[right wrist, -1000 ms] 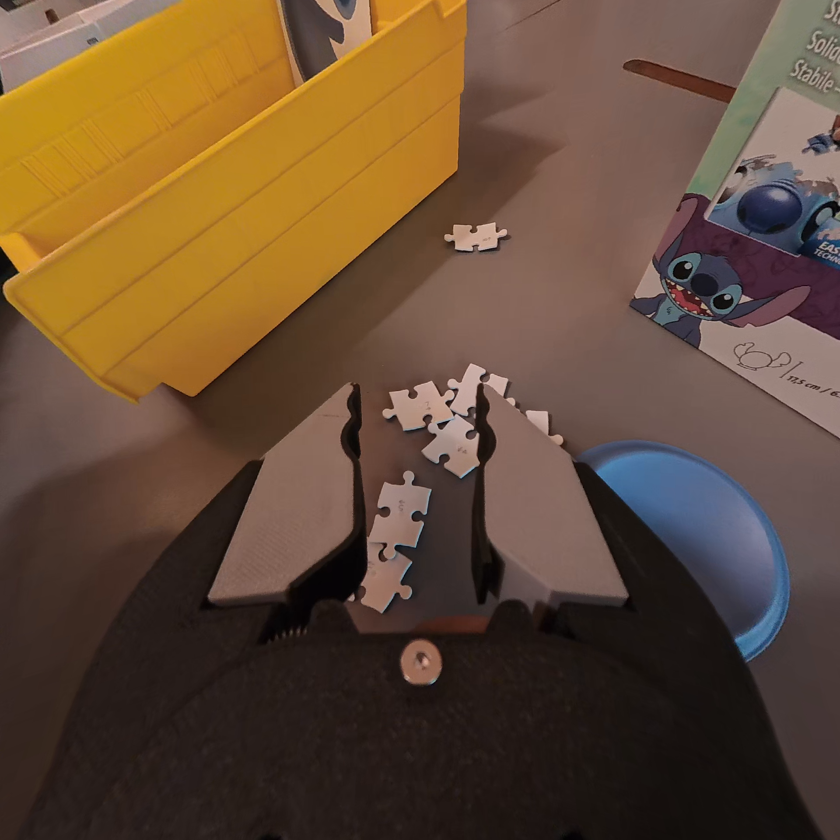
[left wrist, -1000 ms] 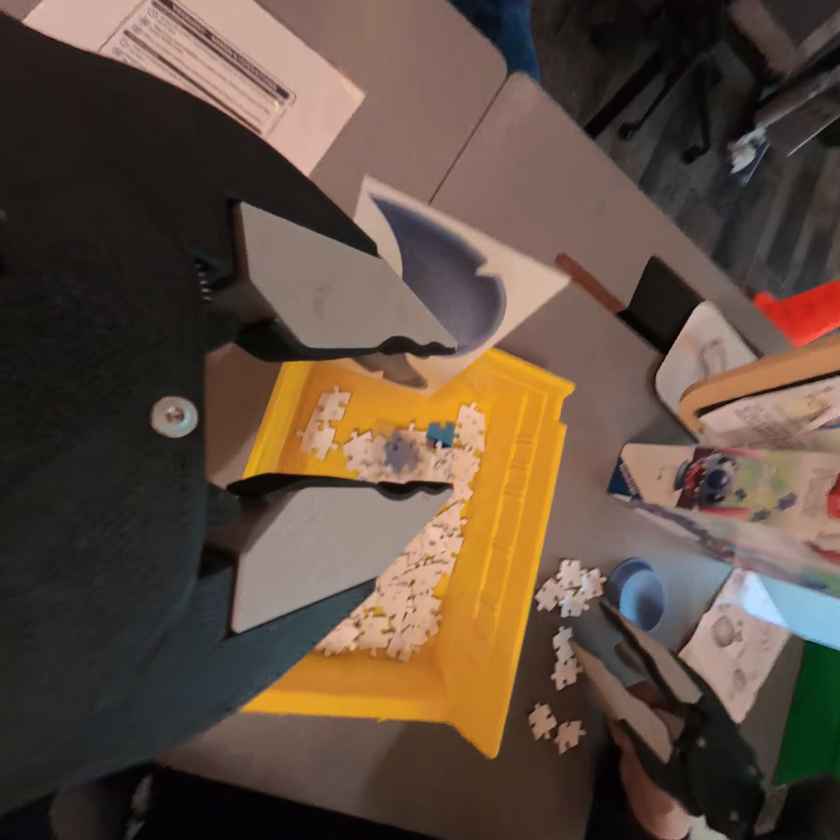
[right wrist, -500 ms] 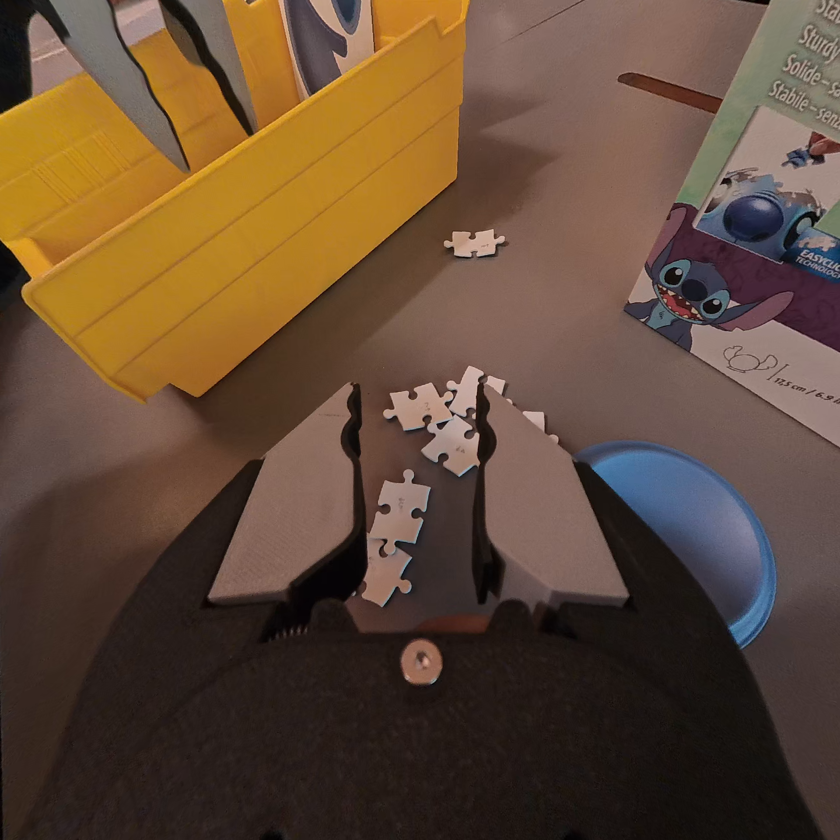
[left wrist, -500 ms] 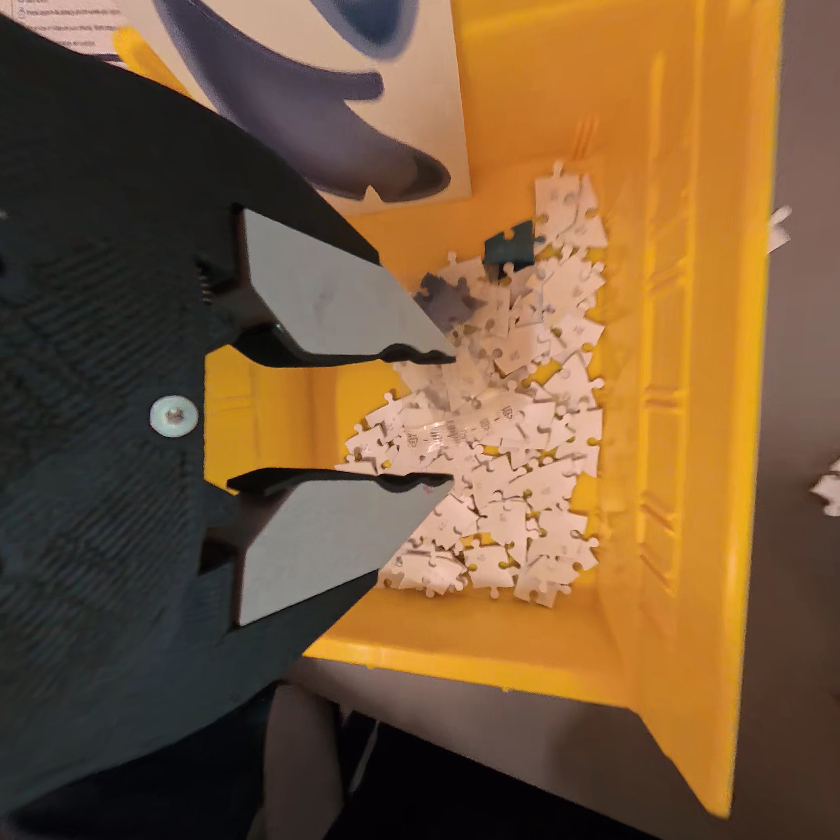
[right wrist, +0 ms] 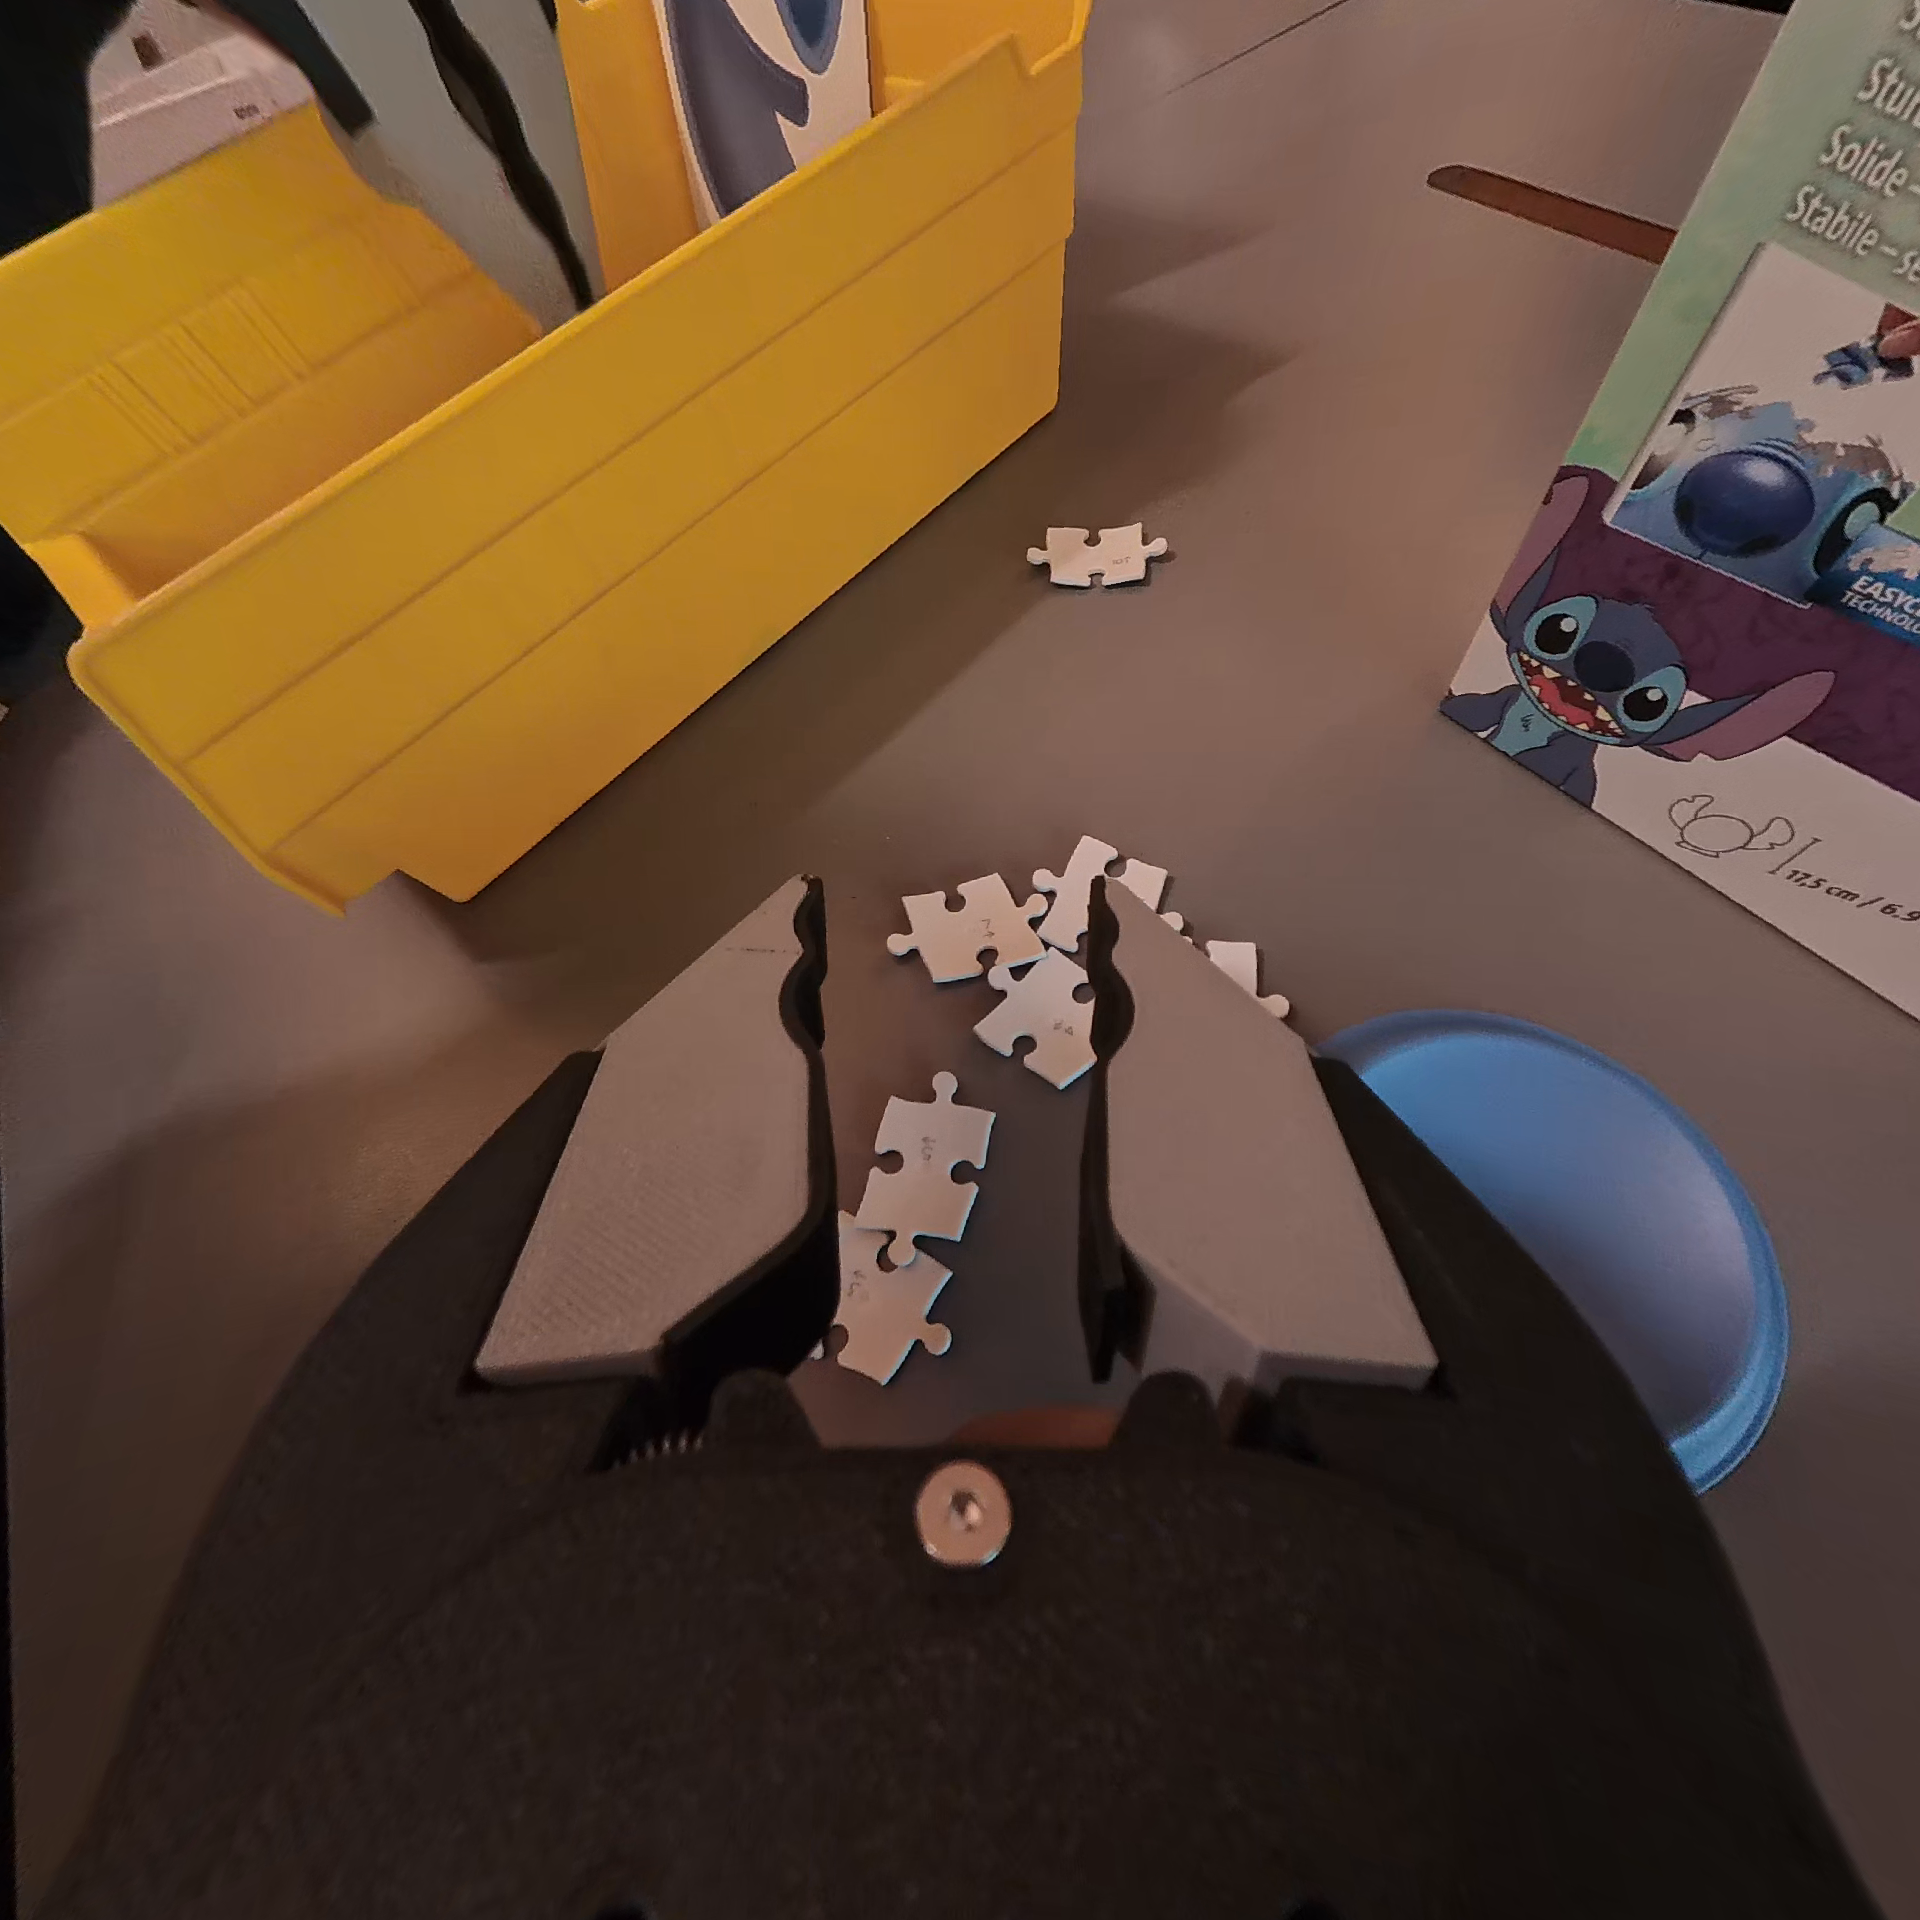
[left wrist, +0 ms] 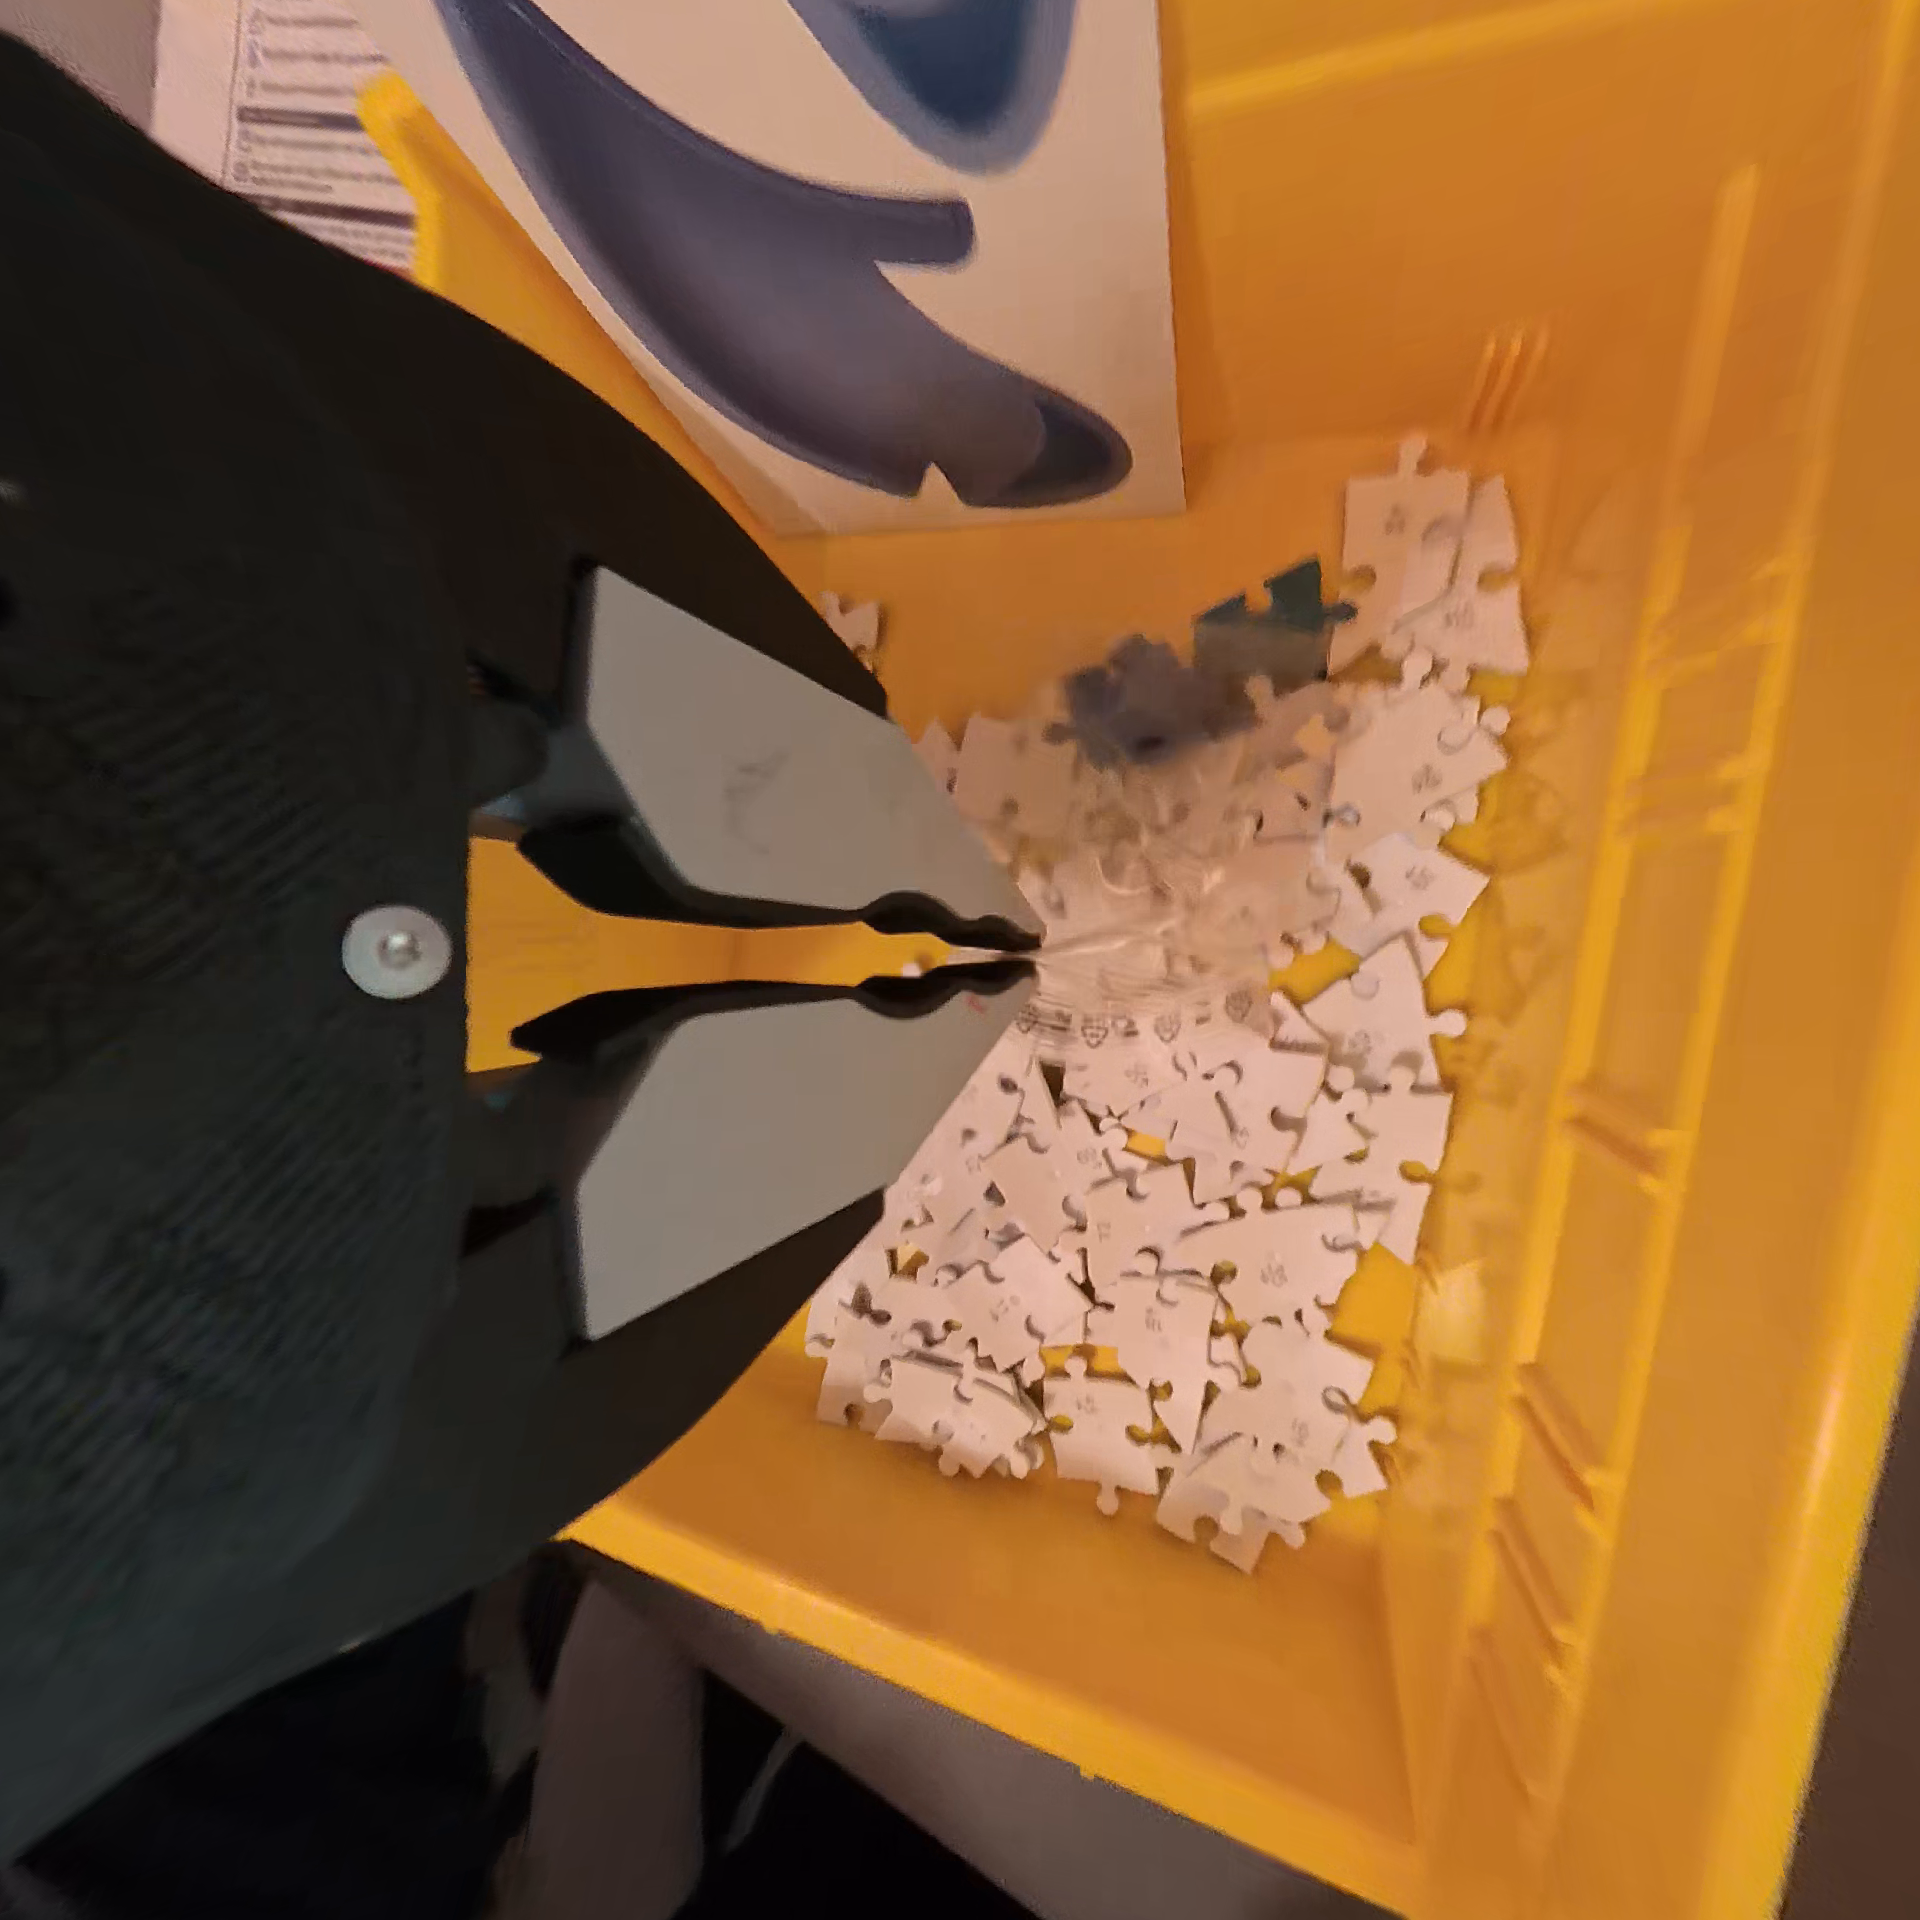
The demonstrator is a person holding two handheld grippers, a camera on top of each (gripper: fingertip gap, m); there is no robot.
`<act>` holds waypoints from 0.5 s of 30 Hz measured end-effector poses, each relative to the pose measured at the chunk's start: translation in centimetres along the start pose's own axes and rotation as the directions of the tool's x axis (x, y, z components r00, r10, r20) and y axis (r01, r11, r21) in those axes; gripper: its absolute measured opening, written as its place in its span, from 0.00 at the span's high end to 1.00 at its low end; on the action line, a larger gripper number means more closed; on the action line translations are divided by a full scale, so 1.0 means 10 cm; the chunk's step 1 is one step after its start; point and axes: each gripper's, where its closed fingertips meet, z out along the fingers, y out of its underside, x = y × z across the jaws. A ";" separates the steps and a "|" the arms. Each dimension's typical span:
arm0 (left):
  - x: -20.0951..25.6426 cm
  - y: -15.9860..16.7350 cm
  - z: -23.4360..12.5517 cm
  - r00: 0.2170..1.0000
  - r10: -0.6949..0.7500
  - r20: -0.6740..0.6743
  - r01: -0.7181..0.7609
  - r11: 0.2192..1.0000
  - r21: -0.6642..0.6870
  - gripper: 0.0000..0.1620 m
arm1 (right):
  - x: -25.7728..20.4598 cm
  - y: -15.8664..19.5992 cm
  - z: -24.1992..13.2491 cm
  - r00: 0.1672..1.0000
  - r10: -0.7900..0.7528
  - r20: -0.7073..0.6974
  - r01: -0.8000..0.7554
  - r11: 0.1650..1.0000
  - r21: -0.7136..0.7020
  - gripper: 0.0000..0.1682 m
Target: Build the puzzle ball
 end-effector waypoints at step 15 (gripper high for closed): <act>-0.51 0.03 -0.43 0.987 -0.159 -0.001 0.155 0.957 0.246 1.00 | 0.02 0.06 0.05 1.000 0.005 -0.004 -0.005 1.000 -0.025 0.72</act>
